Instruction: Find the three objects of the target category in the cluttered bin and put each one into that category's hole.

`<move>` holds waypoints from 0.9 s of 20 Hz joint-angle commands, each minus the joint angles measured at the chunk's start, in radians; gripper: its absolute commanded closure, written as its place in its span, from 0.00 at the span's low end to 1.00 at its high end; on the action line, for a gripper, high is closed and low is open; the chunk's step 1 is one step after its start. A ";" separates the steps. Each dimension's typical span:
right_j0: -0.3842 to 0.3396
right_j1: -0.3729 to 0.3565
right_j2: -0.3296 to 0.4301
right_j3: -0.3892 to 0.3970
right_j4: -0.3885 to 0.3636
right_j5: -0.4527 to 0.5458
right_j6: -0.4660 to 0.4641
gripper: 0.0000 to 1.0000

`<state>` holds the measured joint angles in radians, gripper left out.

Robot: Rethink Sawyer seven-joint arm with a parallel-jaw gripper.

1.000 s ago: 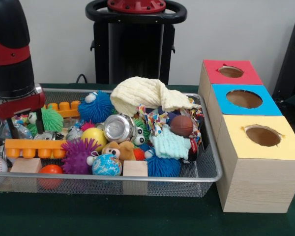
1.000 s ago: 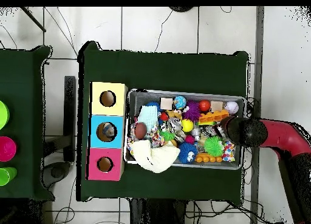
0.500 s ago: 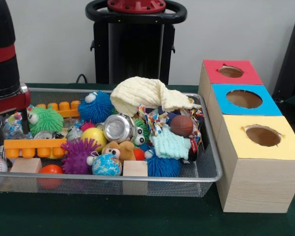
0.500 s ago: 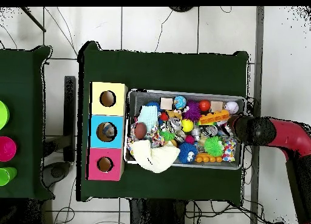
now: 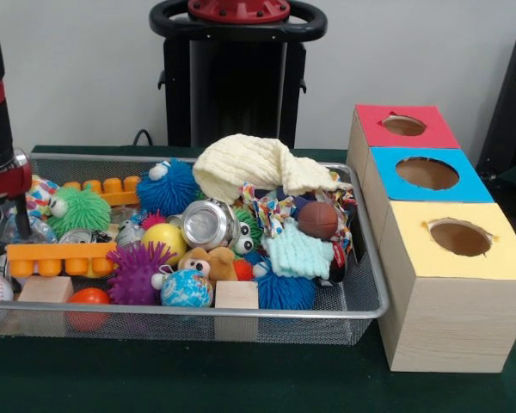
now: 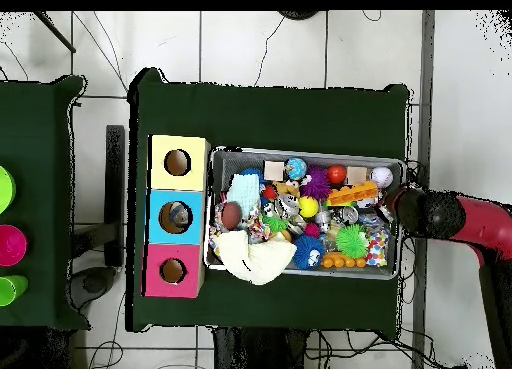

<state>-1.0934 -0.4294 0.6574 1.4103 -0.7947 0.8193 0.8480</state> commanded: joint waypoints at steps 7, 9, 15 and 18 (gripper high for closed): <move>-0.023 0.034 -0.003 0.010 -0.026 0.072 -0.260 0.00; -0.026 0.025 -0.004 0.020 -0.024 0.075 -0.257 0.00; -0.056 0.030 -0.008 0.022 -0.021 0.078 -0.270 0.00; -0.077 0.034 -0.012 0.031 -0.025 0.069 -0.273 0.00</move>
<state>-1.1358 -0.4157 0.6586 1.4174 -0.7867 0.8193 0.8432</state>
